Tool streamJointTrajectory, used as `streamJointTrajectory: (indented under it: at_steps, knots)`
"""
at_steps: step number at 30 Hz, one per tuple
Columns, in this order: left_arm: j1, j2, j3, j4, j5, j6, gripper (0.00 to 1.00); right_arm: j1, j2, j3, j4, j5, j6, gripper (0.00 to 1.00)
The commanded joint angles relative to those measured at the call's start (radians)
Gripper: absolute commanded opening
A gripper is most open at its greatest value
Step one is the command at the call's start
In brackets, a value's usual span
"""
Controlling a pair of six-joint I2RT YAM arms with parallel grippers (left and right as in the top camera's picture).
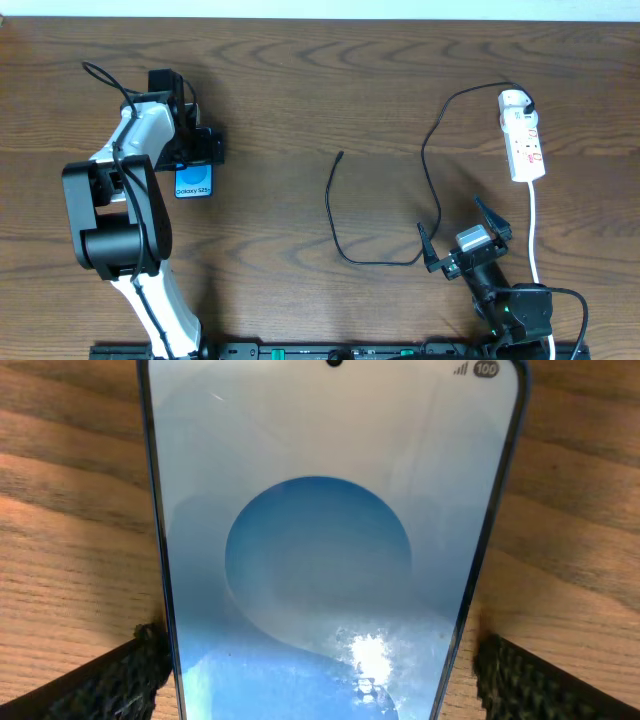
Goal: Plug charger to phone and switch on socket
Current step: 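Lower the left gripper and close it on the phone's sides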
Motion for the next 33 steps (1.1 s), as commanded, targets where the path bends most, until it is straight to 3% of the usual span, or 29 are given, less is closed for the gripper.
streamJointTrajectory:
  at_steps: [1, 5, 16, 22, 33]
  knots:
    - [-0.005, 0.019, -0.025, 0.000, 0.002, -0.001, 0.94, -0.007, -0.006, -0.002, -0.004, -0.006, 0.011, 0.99]
    - [-0.015, 0.019, -0.039, 0.002, 0.002, -0.002, 0.86, -0.007, -0.006, -0.002, -0.004, -0.006, 0.011, 0.99]
    - [-0.041, 0.019, -0.054, 0.002, 0.003, -0.062, 0.77, -0.007, -0.006, -0.002, -0.004, -0.006, 0.011, 0.99]
    - [-0.043, 0.019, -0.054, 0.002, 0.077, -0.070, 0.75, -0.007, -0.006, -0.002, -0.004, -0.006, 0.011, 0.99]
    - [-0.043, 0.019, -0.054, 0.009, 0.081, -0.086, 0.75, -0.007, -0.006, -0.002, -0.004, -0.006, 0.011, 0.99]
